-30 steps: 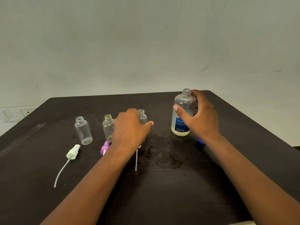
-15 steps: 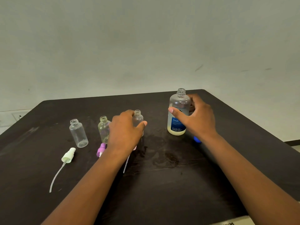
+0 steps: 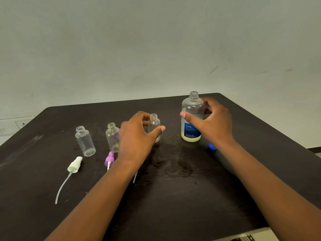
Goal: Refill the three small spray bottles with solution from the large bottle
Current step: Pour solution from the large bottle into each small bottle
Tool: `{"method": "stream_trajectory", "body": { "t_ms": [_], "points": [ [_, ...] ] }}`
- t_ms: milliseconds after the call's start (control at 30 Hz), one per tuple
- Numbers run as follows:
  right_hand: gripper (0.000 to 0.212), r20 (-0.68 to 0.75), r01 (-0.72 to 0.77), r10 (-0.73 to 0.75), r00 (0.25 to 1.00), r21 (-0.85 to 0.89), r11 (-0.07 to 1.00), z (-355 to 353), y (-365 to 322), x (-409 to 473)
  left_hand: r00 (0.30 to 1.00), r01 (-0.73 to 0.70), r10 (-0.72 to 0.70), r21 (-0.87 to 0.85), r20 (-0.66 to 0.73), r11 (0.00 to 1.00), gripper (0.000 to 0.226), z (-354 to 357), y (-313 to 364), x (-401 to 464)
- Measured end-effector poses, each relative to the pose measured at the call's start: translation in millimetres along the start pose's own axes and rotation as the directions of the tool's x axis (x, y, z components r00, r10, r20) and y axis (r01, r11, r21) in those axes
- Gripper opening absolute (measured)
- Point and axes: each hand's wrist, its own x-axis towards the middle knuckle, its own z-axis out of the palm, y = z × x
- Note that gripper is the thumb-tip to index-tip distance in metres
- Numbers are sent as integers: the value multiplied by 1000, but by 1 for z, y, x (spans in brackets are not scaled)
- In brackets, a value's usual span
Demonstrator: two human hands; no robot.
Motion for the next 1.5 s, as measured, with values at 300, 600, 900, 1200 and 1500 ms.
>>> {"method": "stream_trajectory", "body": {
  "t_ms": [300,600,900,1200,1500],
  "points": [
    [80,-45,133,-134,990,-5,991,2,-5,-5,999,-26,29,-95,37,995,38,-1,6,-5],
    [77,-29,254,-254,967,-16,967,7,-5,-8,995,-95,98,-95,23,991,50,3,9,-10],
    [83,-14,297,-298,955,-17,955,10,-2,-10,992,-113,118,-122,36,986,44,5,8,-11],
    [83,-12,353,-354,935,-33,935,15,1,-10,986,-151,159,-128,58,980,37,9,8,-14],
    [83,23,396,-395,918,-77,915,17,2,-10,982,-167,174,-99,72,981,45,10,5,-14]
  ]
}}
